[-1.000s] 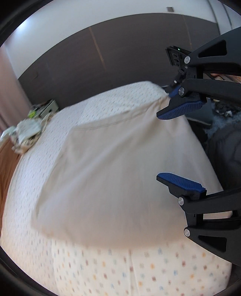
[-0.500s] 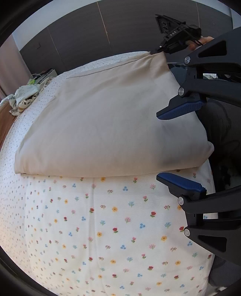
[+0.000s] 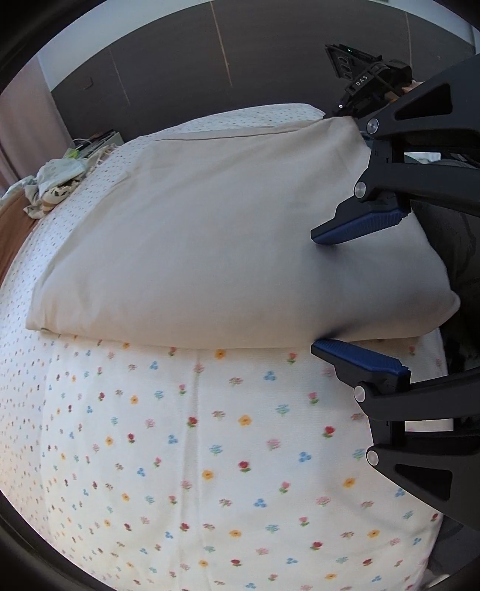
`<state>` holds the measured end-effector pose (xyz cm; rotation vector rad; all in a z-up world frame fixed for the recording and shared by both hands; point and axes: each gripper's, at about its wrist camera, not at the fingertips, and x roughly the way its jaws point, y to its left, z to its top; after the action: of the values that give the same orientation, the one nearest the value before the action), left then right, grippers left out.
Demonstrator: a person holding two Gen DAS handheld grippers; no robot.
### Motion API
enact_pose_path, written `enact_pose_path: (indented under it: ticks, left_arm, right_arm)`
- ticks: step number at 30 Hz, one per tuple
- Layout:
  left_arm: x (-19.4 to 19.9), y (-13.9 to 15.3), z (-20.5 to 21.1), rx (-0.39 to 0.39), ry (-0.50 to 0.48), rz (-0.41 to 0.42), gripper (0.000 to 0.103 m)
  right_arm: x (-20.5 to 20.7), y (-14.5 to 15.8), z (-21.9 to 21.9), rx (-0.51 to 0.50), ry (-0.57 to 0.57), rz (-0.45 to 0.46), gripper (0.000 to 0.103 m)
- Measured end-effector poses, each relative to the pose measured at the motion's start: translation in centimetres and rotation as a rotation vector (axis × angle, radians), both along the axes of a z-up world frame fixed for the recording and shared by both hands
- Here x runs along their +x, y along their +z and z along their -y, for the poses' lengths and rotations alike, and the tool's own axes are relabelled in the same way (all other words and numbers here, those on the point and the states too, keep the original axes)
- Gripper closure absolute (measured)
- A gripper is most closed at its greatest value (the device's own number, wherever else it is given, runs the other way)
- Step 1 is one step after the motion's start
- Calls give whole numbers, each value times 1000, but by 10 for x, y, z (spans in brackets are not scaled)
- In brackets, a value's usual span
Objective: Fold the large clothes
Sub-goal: 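Release and press the folded jacket flat with both tools, then grasp the folded beige jacket edge with both tools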
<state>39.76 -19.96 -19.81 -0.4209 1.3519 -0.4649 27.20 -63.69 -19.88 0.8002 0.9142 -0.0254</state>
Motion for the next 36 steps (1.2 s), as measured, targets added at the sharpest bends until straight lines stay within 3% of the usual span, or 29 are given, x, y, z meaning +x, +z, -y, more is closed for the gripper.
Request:
enact_pose_path:
  ticks: [2, 3, 5, 9, 15, 19, 26, 32, 34, 35, 36]
  left_arm:
    - [10, 1, 0, -8, 12, 5, 48]
    - [15, 1, 0, -13, 16, 7, 48]
    - [23, 2, 0, -22, 20, 14, 48]
    - [40, 0, 2, -20, 28, 16, 48]
    - [63, -7, 2, -40, 56, 11, 48]
    - [79, -8, 0, -50, 71, 16, 48]
    - [112, -9, -3, -52, 91, 30, 48]
    - [140, -10, -1, -42, 100, 41, 48]
    - [148, -9, 0, -36, 105, 46, 48]
    - [151, -8, 1, -27, 107, 49, 48]
    - [154, -8, 2, -21, 108, 54, 48]
  right_arm:
    - [9, 5, 4, -13, 6, -3, 83]
    - [15, 8, 5, -28, 9, -4, 65]
    - [27, 16, 5, -54, 30, 0, 43]
    - [58, 25, 0, -77, 92, 8, 41]
    - [111, 14, -5, -97, 163, -54, 41]
    - [140, 17, -10, -110, 193, -30, 41]
    - [202, 21, -16, -134, 221, -32, 50]
    - [247, 19, -20, -162, 235, -38, 51]
    - [256, 17, -21, -165, 237, -36, 63]
    - [260, 16, -22, -151, 248, -27, 89]
    - [262, 15, -22, -140, 252, -20, 94]
